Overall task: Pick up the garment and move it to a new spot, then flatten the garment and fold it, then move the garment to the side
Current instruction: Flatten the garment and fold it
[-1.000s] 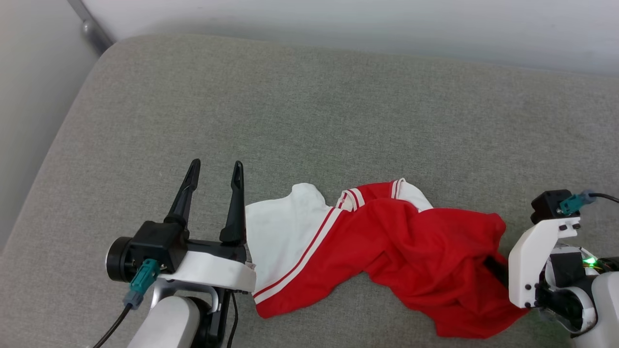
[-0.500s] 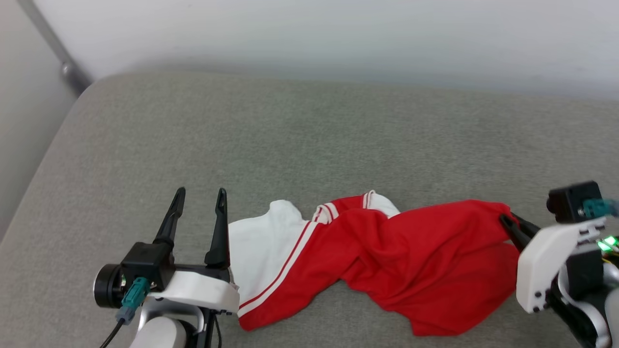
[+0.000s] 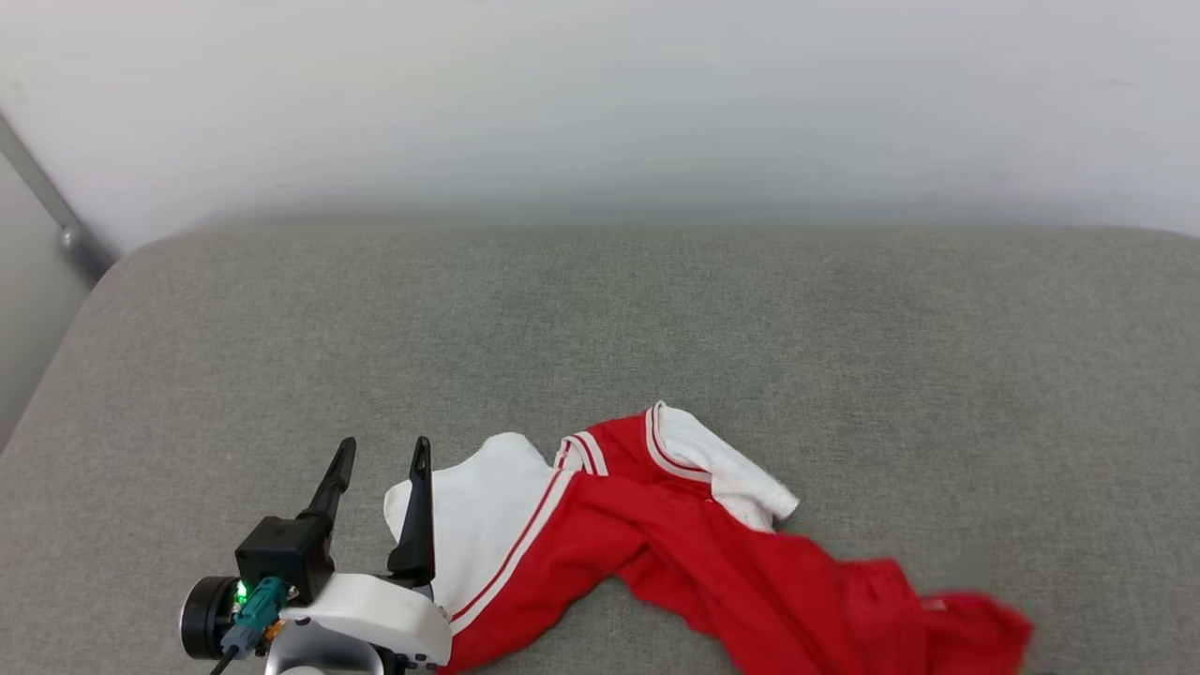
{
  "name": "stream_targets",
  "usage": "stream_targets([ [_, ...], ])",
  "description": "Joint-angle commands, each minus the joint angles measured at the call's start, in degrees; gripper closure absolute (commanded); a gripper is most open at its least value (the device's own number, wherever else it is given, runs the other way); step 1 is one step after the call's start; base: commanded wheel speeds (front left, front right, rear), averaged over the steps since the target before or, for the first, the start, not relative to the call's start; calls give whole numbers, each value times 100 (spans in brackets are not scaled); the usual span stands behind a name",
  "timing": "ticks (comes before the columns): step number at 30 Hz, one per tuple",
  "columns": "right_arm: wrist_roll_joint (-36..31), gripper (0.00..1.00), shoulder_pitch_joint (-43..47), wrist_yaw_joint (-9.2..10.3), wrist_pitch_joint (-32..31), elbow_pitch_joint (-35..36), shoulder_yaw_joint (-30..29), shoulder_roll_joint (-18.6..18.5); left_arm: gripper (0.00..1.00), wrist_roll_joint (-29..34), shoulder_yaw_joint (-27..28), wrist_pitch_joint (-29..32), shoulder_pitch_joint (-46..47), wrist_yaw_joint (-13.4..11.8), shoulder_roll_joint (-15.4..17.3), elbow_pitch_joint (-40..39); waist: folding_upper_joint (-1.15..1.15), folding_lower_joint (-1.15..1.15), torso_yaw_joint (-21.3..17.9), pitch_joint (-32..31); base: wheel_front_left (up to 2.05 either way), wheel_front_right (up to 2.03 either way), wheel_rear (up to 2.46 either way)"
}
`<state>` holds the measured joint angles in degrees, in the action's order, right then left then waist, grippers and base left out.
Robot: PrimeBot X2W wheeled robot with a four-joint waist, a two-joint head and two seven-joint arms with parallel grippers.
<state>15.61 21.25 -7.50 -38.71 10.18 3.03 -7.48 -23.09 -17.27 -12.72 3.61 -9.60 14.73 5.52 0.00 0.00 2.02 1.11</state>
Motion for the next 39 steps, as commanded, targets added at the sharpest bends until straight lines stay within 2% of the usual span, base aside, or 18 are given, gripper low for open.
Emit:
stream_targets([
  [1,-14,100,57,4,119,-231,-25,25,0,-24,0,29,-67,-13,26,19,0,0,7,-26,0,0,0],
  [2,62,87,54,3,257,-450,-49,110,0,-27,-2,28,-83,-13,32,38,0,0,4,-48,0,0,0],
  [3,-2,34,25,2,395,-656,-24,99,0,-41,1,31,-92,-11,34,44,0,0,5,-57,0,0,0],
  [4,14,0,-43,2,601,-796,-27,118,0,-53,-6,37,-97,-8,38,56,0,0,11,-63,0,0,0],
  [9,137,0,-321,2,1664,-891,-227,260,0,-71,-4,57,-144,-49,54,52,0,0,3,-102,0,0,0],
  [10,188,0,-487,2,2157,-658,-349,290,0,-96,10,51,-188,-74,55,33,0,0,-3,-122,0,0,0],
  [12,262,0,-640,2,2388,-553,-478,295,0,-107,20,38,-193,-92,52,7,0,0,-4,-108,0,0,0],
  [16,384,0,-1172,2,2402,-697,-713,180,0,-105,24,-9,-58,-101,27,-42,0,0,58,19,0,0,0],
  [21,512,0,-2106,1,1730,-1346,-633,-143,0,-20,-79,-39,207,-51,-47,-98,0,0,313,352,0,0,0],
  [30,1038,0,-3704,1,229,-2018,211,-723,0,55,-216,-179,687,86,-307,46,0,0,816,985,0,0,0],
  [38,1298,0,-4372,2,-763,-2807,775,-937,0,112,-258,-242,961,236,-545,269,0,0,1035,1373,0,0,0],
  [39,1319,14,-4350,2,-835,-2942,848,-918,0,122,-244,-246,981,251,-561,295,0,0,1044,1392,0,0,0],
])
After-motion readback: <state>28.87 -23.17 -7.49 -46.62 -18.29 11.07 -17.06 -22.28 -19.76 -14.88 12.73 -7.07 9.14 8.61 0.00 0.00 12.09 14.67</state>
